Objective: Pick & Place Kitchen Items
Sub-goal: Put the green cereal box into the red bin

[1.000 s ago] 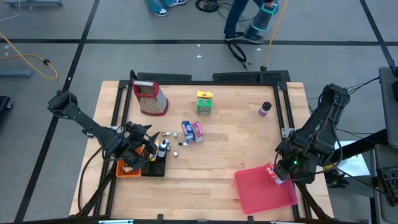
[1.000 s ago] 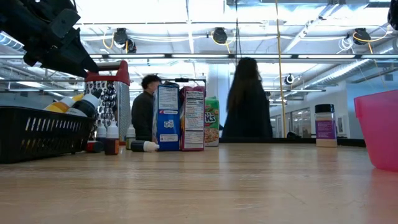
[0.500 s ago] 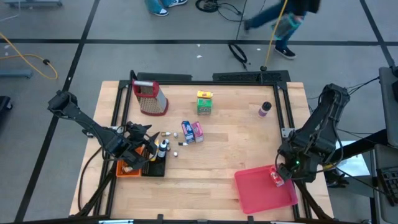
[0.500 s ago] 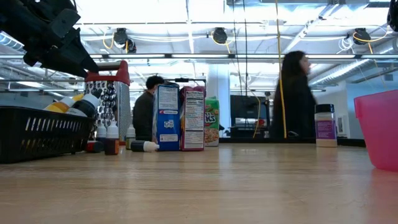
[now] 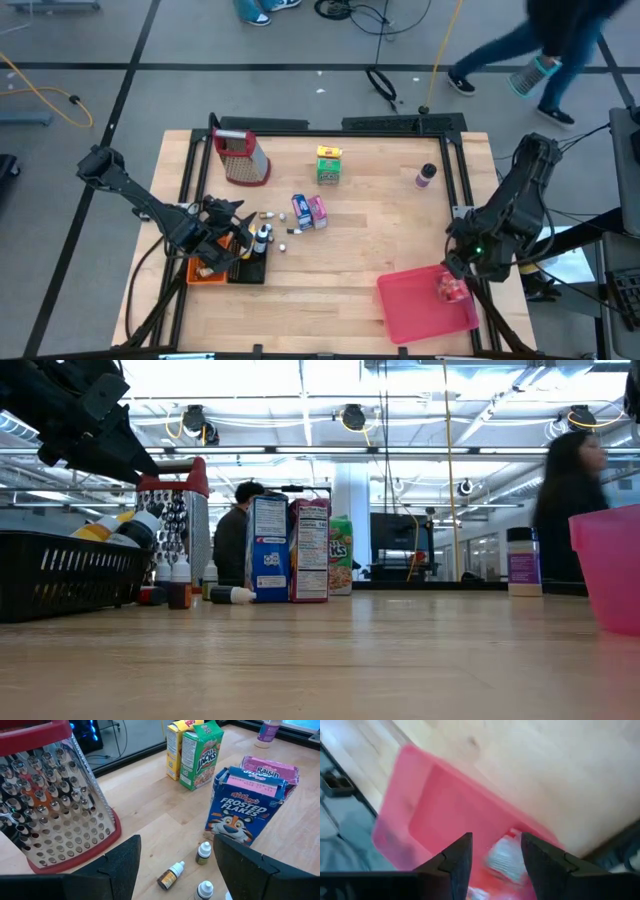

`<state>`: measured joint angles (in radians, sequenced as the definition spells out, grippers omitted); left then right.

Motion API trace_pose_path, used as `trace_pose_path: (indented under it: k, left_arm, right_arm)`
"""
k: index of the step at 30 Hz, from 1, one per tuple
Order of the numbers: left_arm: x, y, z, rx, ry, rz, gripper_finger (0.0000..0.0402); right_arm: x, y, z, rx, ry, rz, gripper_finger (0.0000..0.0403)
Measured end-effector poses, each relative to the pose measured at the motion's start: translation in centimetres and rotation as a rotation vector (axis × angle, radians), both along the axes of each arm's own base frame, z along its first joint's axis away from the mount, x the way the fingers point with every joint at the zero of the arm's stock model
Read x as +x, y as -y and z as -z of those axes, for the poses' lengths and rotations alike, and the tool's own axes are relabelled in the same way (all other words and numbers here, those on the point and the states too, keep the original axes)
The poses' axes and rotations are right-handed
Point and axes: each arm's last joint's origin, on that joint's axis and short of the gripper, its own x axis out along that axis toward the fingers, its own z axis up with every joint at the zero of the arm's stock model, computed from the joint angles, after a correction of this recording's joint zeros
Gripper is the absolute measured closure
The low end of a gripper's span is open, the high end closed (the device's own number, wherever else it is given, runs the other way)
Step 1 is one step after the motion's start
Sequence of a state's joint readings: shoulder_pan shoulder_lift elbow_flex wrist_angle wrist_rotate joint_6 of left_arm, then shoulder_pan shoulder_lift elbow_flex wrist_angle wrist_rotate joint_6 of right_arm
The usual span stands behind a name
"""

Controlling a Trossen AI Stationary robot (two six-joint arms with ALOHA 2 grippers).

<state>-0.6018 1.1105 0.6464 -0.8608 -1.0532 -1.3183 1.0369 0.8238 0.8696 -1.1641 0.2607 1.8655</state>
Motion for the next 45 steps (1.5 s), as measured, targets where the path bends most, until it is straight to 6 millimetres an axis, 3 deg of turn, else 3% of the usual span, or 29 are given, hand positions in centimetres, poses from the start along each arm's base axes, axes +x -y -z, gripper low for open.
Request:
trace_pose_path:
  k: [8, 16, 28, 36, 45]
  left_arm:
    - [0.0, 0.0, 0.0, 0.005, 0.004, -0.002, 0.0149]
    - [0.0, 0.0, -0.1, 0.018, 0.014, -0.006, 0.0149]
    - [0.0, 0.0, -0.1, 0.017, 0.013, -0.005, 0.0149]
    - [0.0, 0.0, 0.0, 0.022, 0.006, -0.001, 0.0149]
    - [0.0, 0.0, -0.1, 0.027, 0.001, 0.002, 0.0149]
  right_arm:
    - [3.0, 0.5, -1.2, -0.16, 0.381, 0.083, 0.0243]
    - [10.5, 0.3, -2.5, -0.33, 0.658, -0.088, 0.0243]
    - [20.2, 8.2, 0.4, -0.572, 0.695, -0.248, 0.0243]
    - [22.4, 13.6, 3.6, -0.659, 0.573, -0.156, 0.0243]
    - [24.5, 16.3, 6.4, -0.741, 0.555, -0.145, 0.0243]
